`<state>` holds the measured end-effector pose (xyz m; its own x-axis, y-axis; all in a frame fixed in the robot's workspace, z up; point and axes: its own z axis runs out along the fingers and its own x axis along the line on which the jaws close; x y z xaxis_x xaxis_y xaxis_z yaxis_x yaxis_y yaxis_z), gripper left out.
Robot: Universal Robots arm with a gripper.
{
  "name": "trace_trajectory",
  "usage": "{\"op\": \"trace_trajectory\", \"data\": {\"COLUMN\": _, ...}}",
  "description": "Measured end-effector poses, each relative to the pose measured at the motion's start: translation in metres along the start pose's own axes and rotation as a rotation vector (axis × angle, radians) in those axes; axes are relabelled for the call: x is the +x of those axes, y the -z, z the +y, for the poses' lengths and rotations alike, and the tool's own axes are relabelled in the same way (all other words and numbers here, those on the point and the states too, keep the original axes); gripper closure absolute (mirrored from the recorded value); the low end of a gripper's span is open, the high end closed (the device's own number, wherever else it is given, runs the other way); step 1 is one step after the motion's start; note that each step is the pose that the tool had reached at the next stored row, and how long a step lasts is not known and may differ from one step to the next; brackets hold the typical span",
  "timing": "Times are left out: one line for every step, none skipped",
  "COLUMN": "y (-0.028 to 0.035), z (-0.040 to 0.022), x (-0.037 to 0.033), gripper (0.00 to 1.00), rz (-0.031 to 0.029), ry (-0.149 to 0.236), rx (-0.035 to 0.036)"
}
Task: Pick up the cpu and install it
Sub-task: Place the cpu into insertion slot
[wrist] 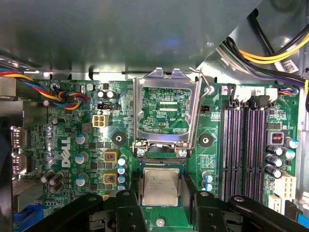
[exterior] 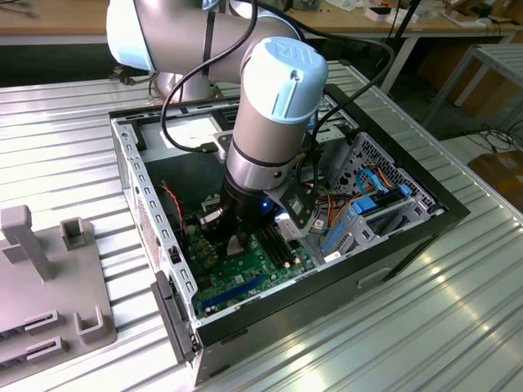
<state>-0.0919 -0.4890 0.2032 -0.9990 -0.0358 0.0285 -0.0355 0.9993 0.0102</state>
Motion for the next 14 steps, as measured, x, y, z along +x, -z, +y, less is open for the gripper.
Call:
{"op": "trace_trajectory", "data": {"y": -0.0001, "z": 0.0000, "x": 0.0000, "gripper": 0.56, "rz": 0.0000, "ry": 0.001, "rx": 0.0000}}
{"op": "trace_trajectory", "data": {"y": -0.0002, "z": 0.0000, "x": -0.0001, "gripper": 0.56, "rz": 0.0000, "ry": 0.002, "rx": 0.0000}}
{"op": "trace_trajectory", "data": {"y": -0.0002, "z": 0.0000, "x": -0.0001, "gripper": 0.56, "rz": 0.0000, "ry": 0.002, "rx": 0.0000}}
{"op": "trace_trajectory", "data": {"y": -0.0003, "z": 0.0000, "x": -0.0001, "gripper": 0.56, "rz": 0.0000, "ry": 0.002, "rx": 0.0000}}
{"op": "trace_trajectory", "data": {"y": -0.0004, "z": 0.0000, "x": -0.0001, "gripper": 0.56, "rz": -0.0001, "ry": 0.002, "rx": -0.0001}}
{"op": "trace_trajectory", "data": {"y": -0.0004, "z": 0.0000, "x": -0.0001, "gripper": 0.56, "rz": -0.0001, "ry": 0.002, "rx": 0.0000}}
{"op": "trace_trajectory", "data": {"y": -0.0004, "z": 0.0000, "x": -0.0001, "gripper": 0.56, "rz": 0.0000, "ry": 0.002, "rx": 0.0000}}
{"op": "trace_trajectory", "data": {"y": -0.0004, "z": 0.0000, "x": -0.0001, "gripper": 0.56, "rz": 0.0001, "ry": 0.002, "rx": 0.0001}}
{"op": "trace_trajectory", "data": {"y": -0.0005, "z": 0.0000, "x": -0.0001, "gripper": 0.56, "rz": 0.0000, "ry": 0.002, "rx": 0.0002}}
{"op": "trace_trajectory", "data": {"y": -0.0004, "z": 0.0000, "x": -0.0001, "gripper": 0.56, "rz": 0.0000, "ry": 0.002, "rx": 0.0006}}
{"op": "trace_trajectory", "data": {"y": -0.0005, "z": 0.0000, "x": -0.0001, "gripper": 0.56, "rz": 0.0000, "ry": 0.002, "rx": 0.0009}}
{"op": "trace_trajectory", "data": {"y": -0.0005, "z": 0.0000, "x": -0.0001, "gripper": 0.56, "rz": 0.0000, "ry": 0.002, "rx": 0.0010}}
{"op": "trace_trajectory", "data": {"y": -0.0005, "z": 0.0000, "x": -0.0001, "gripper": 0.55, "rz": 0.0000, "ry": 0.002, "rx": 0.0011}}
{"op": "trace_trajectory", "data": {"y": -0.0005, "z": 0.0000, "x": -0.0001, "gripper": 0.49, "rz": 0.0000, "ry": 0.002, "rx": 0.0012}}
